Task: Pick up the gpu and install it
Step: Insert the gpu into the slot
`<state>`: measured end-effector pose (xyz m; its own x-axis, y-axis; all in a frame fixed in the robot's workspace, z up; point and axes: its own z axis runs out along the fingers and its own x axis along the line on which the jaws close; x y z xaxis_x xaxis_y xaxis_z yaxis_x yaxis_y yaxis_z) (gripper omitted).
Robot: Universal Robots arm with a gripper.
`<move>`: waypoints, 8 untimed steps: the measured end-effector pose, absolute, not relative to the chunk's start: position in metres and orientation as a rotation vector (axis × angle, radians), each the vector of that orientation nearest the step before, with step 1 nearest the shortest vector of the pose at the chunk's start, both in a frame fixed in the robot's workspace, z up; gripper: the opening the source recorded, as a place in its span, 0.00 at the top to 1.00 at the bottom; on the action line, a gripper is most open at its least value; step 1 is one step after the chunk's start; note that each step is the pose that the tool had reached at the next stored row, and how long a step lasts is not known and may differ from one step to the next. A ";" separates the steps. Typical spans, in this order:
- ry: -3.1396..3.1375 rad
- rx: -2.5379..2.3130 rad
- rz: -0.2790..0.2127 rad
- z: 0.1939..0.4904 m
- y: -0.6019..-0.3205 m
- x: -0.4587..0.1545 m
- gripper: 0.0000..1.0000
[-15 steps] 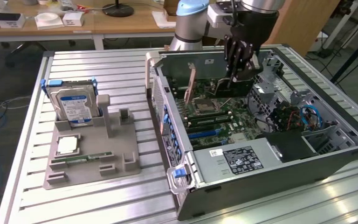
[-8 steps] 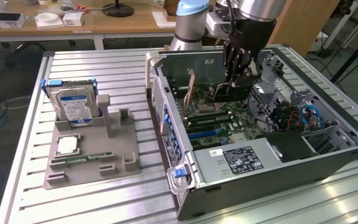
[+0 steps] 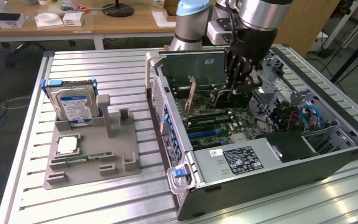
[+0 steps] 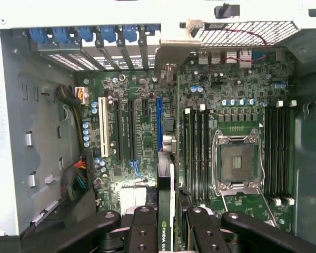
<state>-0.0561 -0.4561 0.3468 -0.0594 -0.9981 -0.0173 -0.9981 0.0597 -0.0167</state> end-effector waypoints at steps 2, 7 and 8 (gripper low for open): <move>2.269 -2.138 0.000 0.347 -0.456 -0.056 0.74; 2.269 -2.138 0.000 0.344 -0.456 -0.056 0.74; 2.269 -2.138 0.000 0.343 -0.457 -0.056 0.74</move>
